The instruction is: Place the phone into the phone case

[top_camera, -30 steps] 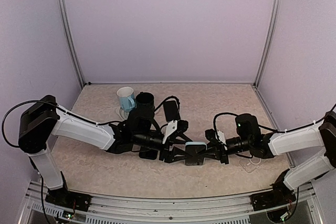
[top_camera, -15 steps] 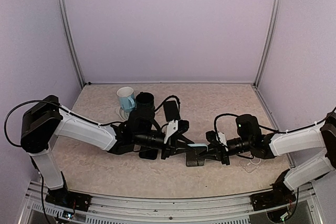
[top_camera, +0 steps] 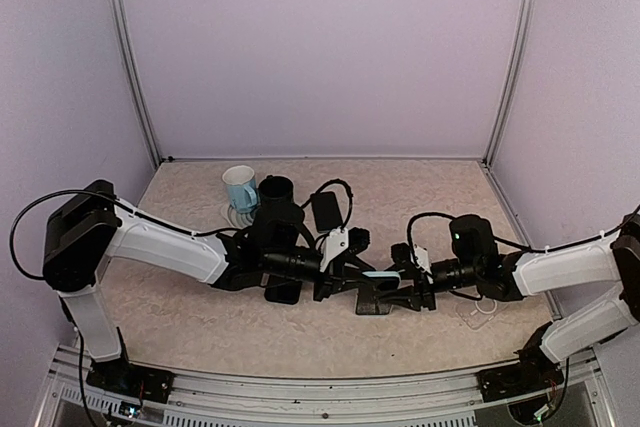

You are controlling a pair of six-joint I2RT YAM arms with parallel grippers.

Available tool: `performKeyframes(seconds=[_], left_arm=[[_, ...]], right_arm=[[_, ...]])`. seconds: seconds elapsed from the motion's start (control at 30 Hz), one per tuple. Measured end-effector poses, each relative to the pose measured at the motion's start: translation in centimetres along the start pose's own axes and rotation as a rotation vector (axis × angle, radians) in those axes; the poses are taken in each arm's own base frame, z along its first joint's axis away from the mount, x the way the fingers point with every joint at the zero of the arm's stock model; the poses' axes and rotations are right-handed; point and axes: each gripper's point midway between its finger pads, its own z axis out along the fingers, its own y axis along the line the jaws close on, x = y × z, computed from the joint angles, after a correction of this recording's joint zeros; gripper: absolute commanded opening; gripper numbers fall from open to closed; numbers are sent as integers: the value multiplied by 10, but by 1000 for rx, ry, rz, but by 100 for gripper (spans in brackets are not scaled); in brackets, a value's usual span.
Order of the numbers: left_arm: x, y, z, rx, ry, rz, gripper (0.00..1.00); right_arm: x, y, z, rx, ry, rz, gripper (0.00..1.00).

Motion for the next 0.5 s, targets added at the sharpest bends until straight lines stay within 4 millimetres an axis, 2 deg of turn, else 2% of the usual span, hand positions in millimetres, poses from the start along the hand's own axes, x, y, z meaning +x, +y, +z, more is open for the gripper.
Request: performKeyframes(seconds=[0.2, 0.23, 0.27, 0.33, 0.4, 0.5], left_arm=[[1, 0, 0, 7, 5, 0, 0], [1, 1, -1, 6, 5, 1, 0], [1, 0, -1, 7, 6, 2, 0], [1, 0, -1, 8, 6, 2, 0], [1, 2, 0, 2, 7, 2, 0], [2, 2, -1, 10, 7, 13, 0]], right_arm=[[-10, -3, -3, 14, -17, -19, 49], [-11, -3, -3, 14, -19, -21, 46], [-12, -3, -3, 12, -20, -23, 38], [-14, -4, -3, 11, -18, -29, 15], [-15, -2, -3, -3, -10, -17, 2], [-14, 2, -4, -20, -1, -6, 0]])
